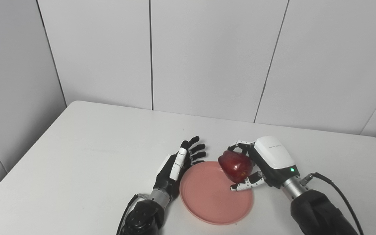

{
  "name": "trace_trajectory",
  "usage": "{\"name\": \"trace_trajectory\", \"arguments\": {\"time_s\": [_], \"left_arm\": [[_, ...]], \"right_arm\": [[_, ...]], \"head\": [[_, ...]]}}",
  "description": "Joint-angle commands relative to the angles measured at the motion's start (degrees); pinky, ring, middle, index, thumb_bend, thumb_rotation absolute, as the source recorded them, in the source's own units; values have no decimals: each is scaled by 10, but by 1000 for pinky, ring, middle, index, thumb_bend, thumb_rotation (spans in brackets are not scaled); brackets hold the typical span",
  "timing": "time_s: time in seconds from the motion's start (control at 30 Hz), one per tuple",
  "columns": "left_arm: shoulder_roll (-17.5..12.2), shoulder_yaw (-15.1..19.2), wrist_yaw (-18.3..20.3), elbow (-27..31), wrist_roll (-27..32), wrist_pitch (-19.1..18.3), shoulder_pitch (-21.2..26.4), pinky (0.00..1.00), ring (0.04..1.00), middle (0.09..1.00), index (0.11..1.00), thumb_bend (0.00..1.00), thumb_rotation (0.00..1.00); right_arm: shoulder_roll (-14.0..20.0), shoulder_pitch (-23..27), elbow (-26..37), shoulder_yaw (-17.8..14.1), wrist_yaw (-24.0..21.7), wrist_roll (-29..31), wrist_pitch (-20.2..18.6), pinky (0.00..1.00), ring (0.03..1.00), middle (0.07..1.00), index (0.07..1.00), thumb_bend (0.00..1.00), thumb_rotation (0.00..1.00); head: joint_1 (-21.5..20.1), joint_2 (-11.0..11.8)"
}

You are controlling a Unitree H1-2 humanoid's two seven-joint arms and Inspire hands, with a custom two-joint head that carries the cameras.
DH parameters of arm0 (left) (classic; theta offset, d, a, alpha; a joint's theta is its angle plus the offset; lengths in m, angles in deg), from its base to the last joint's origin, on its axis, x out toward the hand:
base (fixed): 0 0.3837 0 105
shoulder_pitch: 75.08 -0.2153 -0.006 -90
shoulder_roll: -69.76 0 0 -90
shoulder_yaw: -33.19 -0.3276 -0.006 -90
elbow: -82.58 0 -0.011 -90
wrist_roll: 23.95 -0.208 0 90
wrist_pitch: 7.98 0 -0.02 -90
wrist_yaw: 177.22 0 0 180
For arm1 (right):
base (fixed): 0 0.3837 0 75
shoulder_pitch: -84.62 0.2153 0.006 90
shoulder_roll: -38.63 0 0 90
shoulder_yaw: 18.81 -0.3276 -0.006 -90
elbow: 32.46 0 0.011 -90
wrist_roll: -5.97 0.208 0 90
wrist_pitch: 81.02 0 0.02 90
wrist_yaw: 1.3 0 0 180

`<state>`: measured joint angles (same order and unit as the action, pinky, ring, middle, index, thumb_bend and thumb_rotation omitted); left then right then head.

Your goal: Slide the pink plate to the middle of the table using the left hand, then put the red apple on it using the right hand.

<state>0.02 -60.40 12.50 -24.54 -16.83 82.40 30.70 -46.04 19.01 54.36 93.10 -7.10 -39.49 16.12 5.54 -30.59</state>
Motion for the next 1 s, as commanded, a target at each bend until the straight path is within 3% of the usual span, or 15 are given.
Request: {"name": "trace_trajectory", "arguments": {"time_s": [0.0, 0.17, 0.47, 0.97], "left_arm": [[0, 0, 2, 4, 4, -9, -1, 802, 851, 880, 897, 783, 982], [-6, 1, 7, 9, 6, -11, -3, 805, 856, 883, 902, 789, 982], [-9, -1, 7, 12, 4, -18, -2, 815, 855, 884, 903, 797, 983], [-15, 3, 14, 23, 11, -23, -5, 768, 850, 873, 905, 775, 998]], "right_arm": [[-6, 23, 24, -4, 2, -3, 5, 255, 328, 414, 483, 499, 160], [-19, 23, 19, 6, 4, -16, 16, 248, 303, 387, 481, 499, 160], [-36, 22, 25, 21, -19, -24, 7, 256, 332, 418, 483, 498, 163], [-32, 16, -3, 31, -41, -24, 16, 299, 379, 445, 486, 497, 162]], "head": [[-5, -2], [-12, -4], [-16, -5], [-36, -12]]}}
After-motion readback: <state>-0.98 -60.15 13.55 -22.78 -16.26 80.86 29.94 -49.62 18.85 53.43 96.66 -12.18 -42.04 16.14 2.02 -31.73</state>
